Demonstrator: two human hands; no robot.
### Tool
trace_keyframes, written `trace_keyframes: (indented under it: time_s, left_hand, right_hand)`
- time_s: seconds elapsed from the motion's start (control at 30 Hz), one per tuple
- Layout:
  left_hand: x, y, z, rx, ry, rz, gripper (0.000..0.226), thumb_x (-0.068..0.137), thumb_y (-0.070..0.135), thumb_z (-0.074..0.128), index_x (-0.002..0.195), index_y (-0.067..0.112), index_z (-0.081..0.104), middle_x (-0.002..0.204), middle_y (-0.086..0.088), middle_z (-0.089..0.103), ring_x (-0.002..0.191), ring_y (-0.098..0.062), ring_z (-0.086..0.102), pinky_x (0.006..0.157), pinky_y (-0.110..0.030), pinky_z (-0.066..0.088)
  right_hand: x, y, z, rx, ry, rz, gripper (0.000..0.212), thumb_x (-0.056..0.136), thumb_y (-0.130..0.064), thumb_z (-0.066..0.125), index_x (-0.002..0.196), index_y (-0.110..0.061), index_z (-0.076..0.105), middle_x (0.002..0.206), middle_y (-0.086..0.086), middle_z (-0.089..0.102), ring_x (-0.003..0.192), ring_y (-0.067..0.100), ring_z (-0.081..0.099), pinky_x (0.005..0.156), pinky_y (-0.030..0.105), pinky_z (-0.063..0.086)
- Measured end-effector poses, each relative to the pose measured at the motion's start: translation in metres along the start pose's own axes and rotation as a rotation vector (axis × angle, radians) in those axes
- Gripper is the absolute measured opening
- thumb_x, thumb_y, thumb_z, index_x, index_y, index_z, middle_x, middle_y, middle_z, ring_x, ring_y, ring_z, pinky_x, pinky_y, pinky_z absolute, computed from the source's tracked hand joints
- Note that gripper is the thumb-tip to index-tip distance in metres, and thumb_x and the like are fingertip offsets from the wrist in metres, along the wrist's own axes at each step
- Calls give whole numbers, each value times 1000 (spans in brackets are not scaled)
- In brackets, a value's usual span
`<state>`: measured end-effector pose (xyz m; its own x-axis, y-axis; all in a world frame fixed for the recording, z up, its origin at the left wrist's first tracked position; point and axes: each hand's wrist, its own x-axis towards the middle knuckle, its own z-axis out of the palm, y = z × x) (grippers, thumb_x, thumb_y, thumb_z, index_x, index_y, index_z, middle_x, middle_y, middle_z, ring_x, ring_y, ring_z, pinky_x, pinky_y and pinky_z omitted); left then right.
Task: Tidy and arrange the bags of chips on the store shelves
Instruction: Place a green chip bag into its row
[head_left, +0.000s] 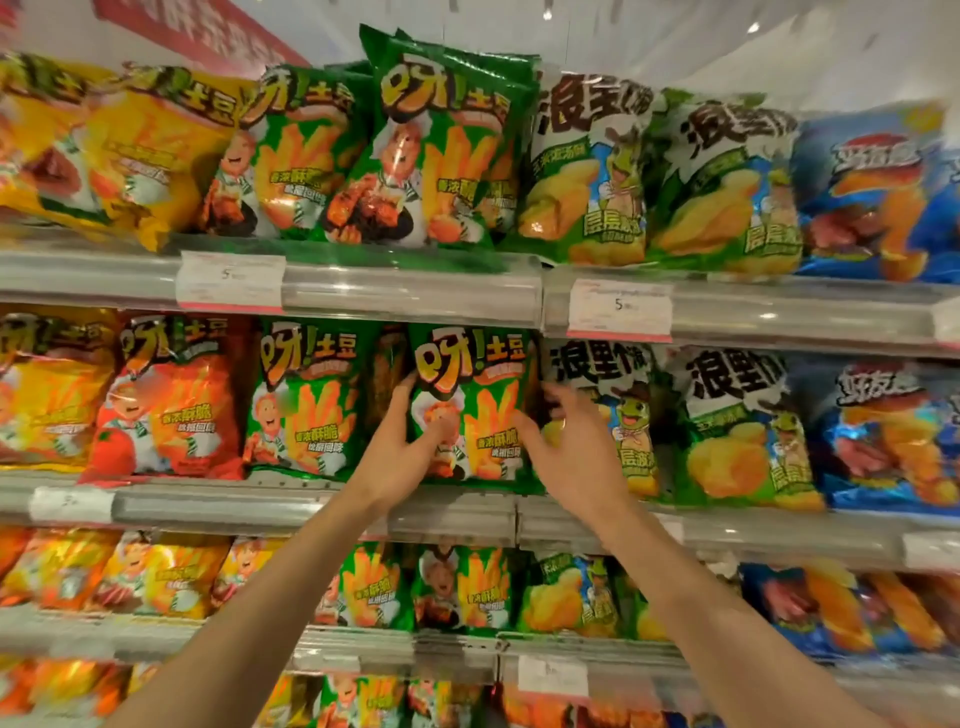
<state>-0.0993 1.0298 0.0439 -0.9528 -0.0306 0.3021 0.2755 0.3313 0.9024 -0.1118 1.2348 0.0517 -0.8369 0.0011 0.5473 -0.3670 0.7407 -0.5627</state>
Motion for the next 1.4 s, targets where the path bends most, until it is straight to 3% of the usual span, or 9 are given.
trace_keyframes:
  time_s: [0.1,0.2,0.4,0.7,0.83,0.93,1.0,1.17,1.4]
  left_hand:
    - [0,-3,4,12,-16,-5,76,94,49,53,154,37,9,132,25,33,122,3,33,85,-5,31]
    - [3,-6,9,40,-35,9,85,89,53,61,154,40,7,135,27,34,127,-1,38,92,-10,31]
    - [11,-16,3,64,-47,49,99,72,72,69,150,44,15,148,18,43,137,-10,41,113,-41,34]
    - [10,-27,3,58,10,91,95,72,74,69,148,48,17,147,18,42,135,-8,43,109,-47,41]
    - [12,-26,3,24,-2,55,89,77,71,65,148,43,18,140,17,49,128,-4,48,103,-32,43]
    - [21,-14,3,-55,50,-33,70,94,59,49,149,26,21,114,18,58,91,18,58,67,-4,44]
    - [34,-9,3,-96,78,-64,67,99,55,40,152,20,20,114,15,56,79,20,54,56,1,40]
    - [45,-15,3,-185,124,-46,79,94,67,38,156,29,9,144,14,31,136,-5,29,108,-24,28]
    - [43,-16,2,-98,177,-11,77,95,66,39,155,25,15,151,-2,42,130,-12,43,99,-23,34]
  right_hand:
    - [-2,27,-3,-369,193,-108,53,91,-48,58,132,-14,55,137,12,51,130,32,43,106,47,39]
    - [-5,47,6,-502,129,-70,70,91,-57,50,144,-12,43,154,19,35,145,38,27,118,54,23]
    - [-1,61,-1,-518,70,-105,74,91,-53,56,150,-14,35,160,17,27,150,34,17,122,49,12]
    - [-3,58,0,-494,106,-120,69,92,-49,55,149,-13,36,159,16,30,149,33,20,121,53,15]
    - [-9,18,4,-289,98,-223,63,97,-52,50,150,-21,34,160,10,27,147,26,25,119,46,26]
    - [-12,-13,21,-146,-87,-200,68,98,-60,40,155,-38,12,165,3,11,149,24,24,113,44,35]
    - [-9,-21,32,-64,-145,-161,70,99,-60,38,155,-44,-1,166,-1,6,149,23,23,112,43,37]
    - [-8,-17,49,-3,-153,-145,76,97,-63,36,153,-46,-14,167,-6,3,153,16,11,119,47,28]
    - [-7,-17,54,67,-131,-124,77,97,-60,41,154,-45,-9,166,-8,5,151,8,10,120,39,23]
